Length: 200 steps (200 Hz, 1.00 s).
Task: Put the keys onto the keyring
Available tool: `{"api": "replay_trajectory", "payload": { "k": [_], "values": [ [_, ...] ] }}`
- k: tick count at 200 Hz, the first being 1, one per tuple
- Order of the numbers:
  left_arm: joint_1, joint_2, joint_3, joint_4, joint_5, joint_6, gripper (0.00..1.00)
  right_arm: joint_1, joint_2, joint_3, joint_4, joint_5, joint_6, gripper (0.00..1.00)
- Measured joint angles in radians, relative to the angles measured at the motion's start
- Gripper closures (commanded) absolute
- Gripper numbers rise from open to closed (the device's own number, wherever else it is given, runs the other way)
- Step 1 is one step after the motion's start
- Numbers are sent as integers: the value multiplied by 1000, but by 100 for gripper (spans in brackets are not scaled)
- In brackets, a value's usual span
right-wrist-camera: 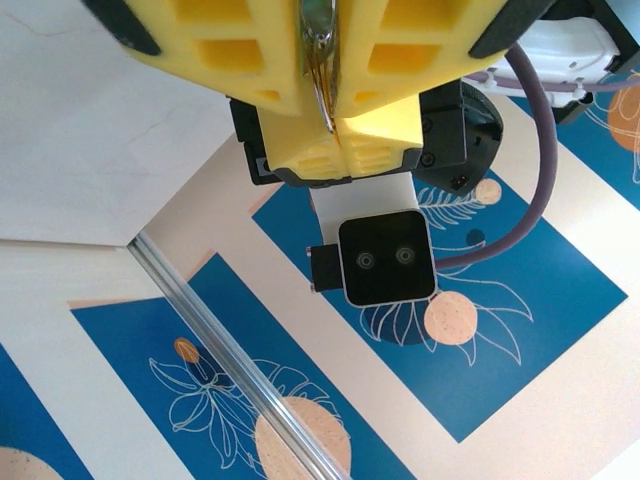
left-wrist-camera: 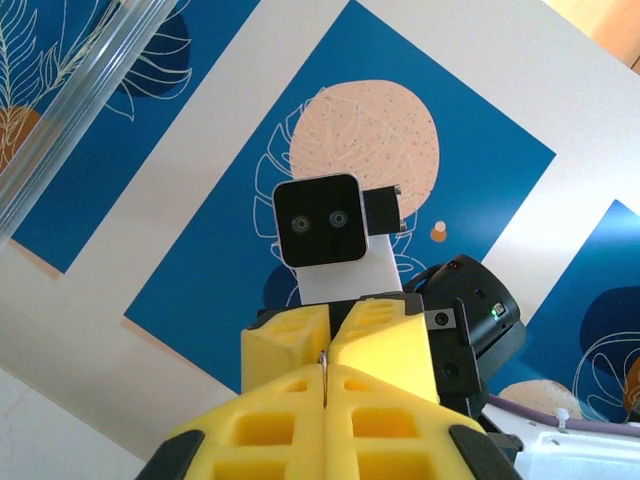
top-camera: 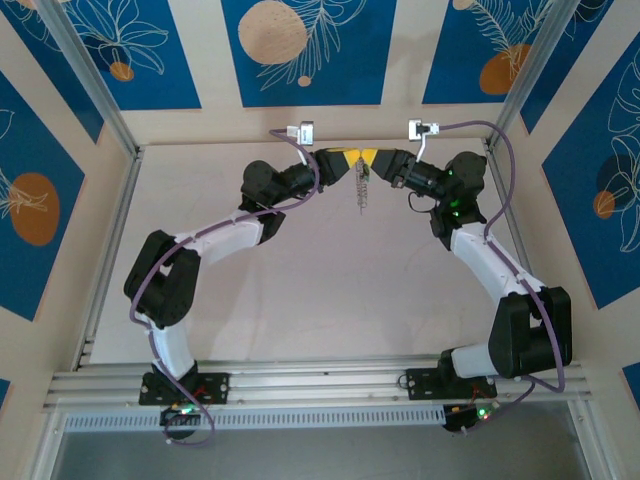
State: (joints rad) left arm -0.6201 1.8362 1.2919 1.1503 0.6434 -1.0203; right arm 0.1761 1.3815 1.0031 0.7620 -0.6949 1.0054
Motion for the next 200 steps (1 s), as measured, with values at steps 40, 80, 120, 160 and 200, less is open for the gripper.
{"api": "replay_trajectory", "payload": {
  "k": [40,80,120,160,200],
  "values": [
    [2,0,0,0,-13,0,100,0,11,13,-1,-3,-11,100],
    [23,0,10,-24,23,0,74,-31,50,77,-65,-84,-50,100],
    [93,-3,64,-133,142,53,59,-92,126,240,-260,-225,-183,100],
    [175,4,195,-323,284,138,54,-121,233,463,-547,-372,-395,100],
    [206,80,400,-488,441,218,54,-120,375,745,-937,-469,-673,100]
  ]
}}
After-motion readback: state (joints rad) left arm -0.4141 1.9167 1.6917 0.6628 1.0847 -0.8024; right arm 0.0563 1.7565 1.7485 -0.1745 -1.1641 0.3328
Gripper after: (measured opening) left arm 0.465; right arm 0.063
